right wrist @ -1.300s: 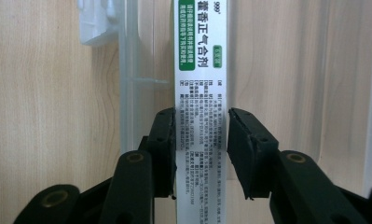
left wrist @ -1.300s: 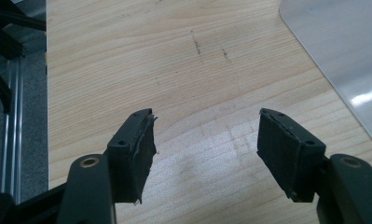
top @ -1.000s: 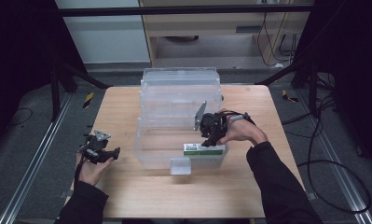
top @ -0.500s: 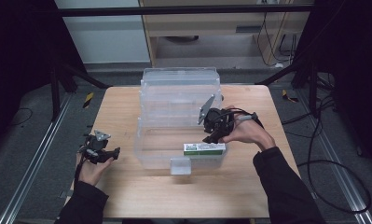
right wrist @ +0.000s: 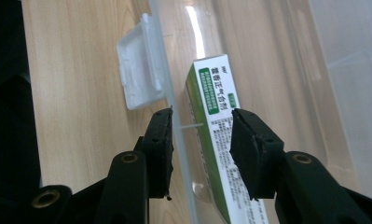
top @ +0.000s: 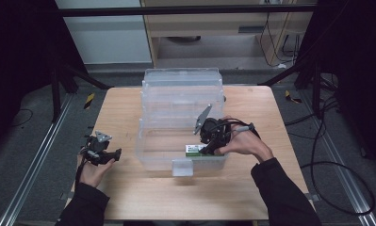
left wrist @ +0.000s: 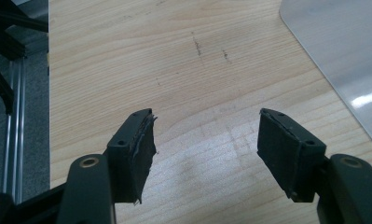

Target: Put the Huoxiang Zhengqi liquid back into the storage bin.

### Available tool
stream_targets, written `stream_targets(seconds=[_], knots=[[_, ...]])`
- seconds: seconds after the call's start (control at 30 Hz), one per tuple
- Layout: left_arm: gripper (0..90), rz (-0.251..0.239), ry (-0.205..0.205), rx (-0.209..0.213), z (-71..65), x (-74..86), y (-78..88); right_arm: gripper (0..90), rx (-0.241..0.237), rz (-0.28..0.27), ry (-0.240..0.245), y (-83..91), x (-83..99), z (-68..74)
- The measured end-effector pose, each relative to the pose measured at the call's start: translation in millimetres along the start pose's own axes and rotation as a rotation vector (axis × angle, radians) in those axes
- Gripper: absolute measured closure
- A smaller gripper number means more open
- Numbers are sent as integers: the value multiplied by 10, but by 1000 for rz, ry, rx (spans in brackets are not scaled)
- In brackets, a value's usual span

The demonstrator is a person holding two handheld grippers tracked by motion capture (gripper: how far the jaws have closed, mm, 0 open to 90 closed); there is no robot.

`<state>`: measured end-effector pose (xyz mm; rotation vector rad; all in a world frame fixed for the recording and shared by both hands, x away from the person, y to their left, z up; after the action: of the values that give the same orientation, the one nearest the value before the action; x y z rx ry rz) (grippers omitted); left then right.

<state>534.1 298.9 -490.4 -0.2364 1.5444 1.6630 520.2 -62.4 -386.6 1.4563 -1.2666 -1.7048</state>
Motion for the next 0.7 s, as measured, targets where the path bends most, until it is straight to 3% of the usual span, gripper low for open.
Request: stream_targets(seconds=[0.43, 0.7], knots=[[358, -14, 3, 2, 13, -10, 16, 599, -64, 13, 11, -313, -23, 155], [358, -21, 5, 1, 18, -18, 34, 603, -78, 23, 5, -427, -32, 176]])
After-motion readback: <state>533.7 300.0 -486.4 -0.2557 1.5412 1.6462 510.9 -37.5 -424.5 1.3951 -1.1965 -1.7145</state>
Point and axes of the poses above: each handheld gripper's, and its own axes: y roughly backward along the jaws, x roughly out of its underside, z roughly to its left, the point moved 5 cm from there along -y, roughly forward along the jaws, and after that the axes turned 5 degrees about -y, right-handed, at the moved point
